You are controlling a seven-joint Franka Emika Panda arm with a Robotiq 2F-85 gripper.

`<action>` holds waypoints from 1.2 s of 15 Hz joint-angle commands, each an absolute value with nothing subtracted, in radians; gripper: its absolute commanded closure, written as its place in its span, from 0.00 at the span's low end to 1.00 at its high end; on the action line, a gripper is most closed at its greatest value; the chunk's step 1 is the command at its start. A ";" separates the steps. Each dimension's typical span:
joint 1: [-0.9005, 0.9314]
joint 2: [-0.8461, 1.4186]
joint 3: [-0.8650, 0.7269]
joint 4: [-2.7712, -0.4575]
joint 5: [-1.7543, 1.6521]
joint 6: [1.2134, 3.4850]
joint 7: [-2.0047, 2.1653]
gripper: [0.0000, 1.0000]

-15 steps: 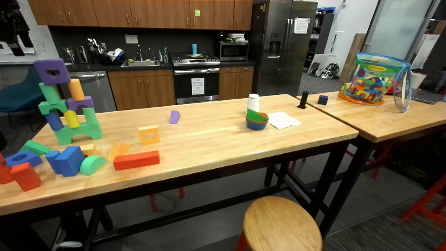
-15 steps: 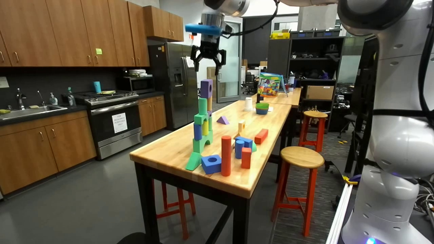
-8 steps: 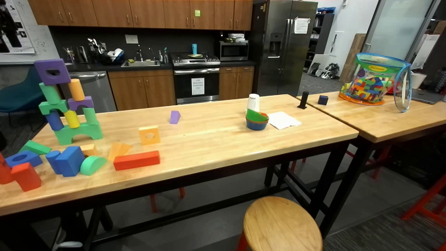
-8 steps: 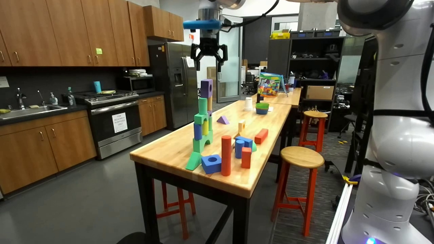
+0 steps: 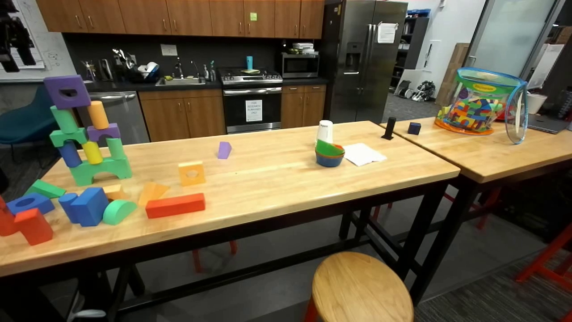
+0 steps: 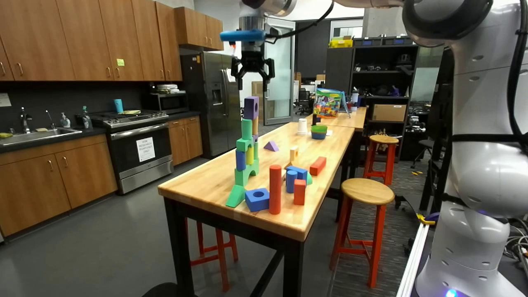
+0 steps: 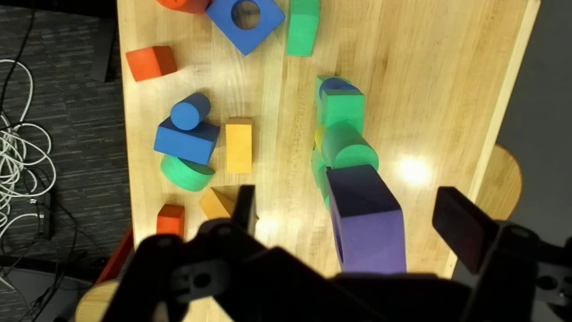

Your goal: Pick up the topmost purple block from the stacked blocks and put it on the table

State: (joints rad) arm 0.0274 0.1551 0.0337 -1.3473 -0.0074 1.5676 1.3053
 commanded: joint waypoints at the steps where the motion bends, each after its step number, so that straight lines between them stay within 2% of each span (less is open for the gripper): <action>1: 0.022 0.179 0.028 -1.311 -0.007 1.557 1.329 0.00; 18: -0.026 0.278 0.019 -1.244 0.101 1.617 1.298 0.00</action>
